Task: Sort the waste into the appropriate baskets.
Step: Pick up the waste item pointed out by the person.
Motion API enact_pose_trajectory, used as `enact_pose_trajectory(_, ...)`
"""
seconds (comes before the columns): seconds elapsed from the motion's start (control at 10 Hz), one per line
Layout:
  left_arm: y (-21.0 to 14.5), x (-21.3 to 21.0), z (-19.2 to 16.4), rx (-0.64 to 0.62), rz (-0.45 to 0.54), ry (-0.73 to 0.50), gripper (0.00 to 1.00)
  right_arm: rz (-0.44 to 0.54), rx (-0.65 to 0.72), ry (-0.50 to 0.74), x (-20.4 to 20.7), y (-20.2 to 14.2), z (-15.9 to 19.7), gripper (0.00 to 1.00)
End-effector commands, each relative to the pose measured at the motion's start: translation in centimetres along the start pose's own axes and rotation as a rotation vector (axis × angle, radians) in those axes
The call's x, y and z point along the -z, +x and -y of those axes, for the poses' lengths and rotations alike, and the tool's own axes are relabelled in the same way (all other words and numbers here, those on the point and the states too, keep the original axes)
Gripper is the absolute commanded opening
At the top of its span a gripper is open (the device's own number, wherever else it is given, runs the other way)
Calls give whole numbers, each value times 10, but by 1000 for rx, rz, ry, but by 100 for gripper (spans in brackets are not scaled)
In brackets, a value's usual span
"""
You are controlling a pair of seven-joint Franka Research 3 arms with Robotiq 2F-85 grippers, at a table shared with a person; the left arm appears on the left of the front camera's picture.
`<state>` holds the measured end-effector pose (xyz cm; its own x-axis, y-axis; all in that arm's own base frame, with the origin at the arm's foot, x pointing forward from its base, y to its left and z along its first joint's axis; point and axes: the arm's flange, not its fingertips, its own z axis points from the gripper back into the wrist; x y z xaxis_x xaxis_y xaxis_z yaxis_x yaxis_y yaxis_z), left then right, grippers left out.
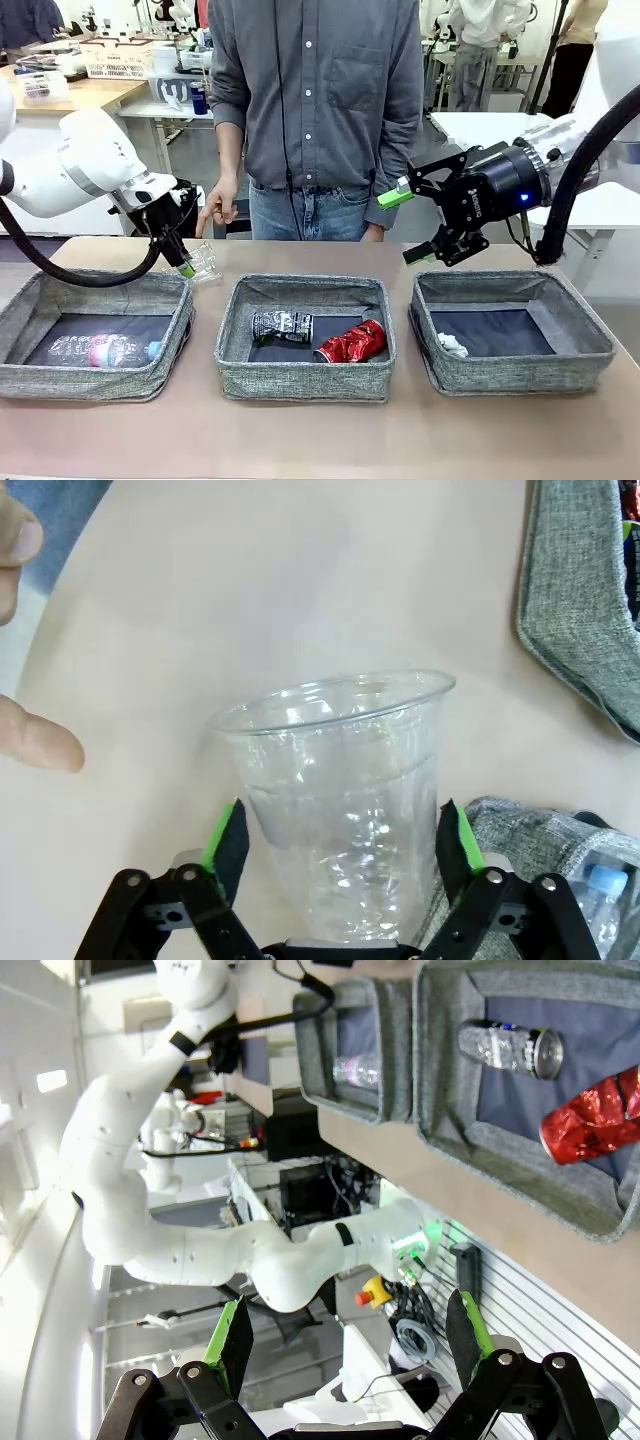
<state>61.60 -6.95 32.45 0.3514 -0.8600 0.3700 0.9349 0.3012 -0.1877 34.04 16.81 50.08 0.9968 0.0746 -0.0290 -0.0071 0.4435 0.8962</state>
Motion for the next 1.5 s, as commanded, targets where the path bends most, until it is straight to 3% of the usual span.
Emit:
enact_pose_trajectory(0.0,1,3,0,-5,-34,26,78,-3,-20,3,0,2,1,100)
enact_pose_trajectory(0.1,1,5,0,2,-42,20,63,-3,-20,3,0,2,1,100)
enact_pose_trajectory(0.2,1,7,0,7,-48,15,58,-3,-20,3,0,2,1,100)
enact_pose_trajectory(0.3,2,8,1,11,-44,14,43,-3,-20,3,0,2,1,100)
enact_pose_trajectory(0.4,2,8,1,15,-44,13,39,-3,-20,3,0,2,1,100)
enact_pose_trajectory(0.5,3,8,1,16,-42,13,23,-3,-20,3,0,2,1,100)
enact_pose_trajectory(0.6,3,8,2,21,-45,12,19,-3,-20,3,0,2,1,100)
enact_pose_trajectory(1.2,2,3,4,43,-62,11,19,-3,-20,3,0,2,1,100)
enact_pose_trajectory(1.4,-12,-34,8,73,5,70,19,-3,-20,3,0,2,1,100)
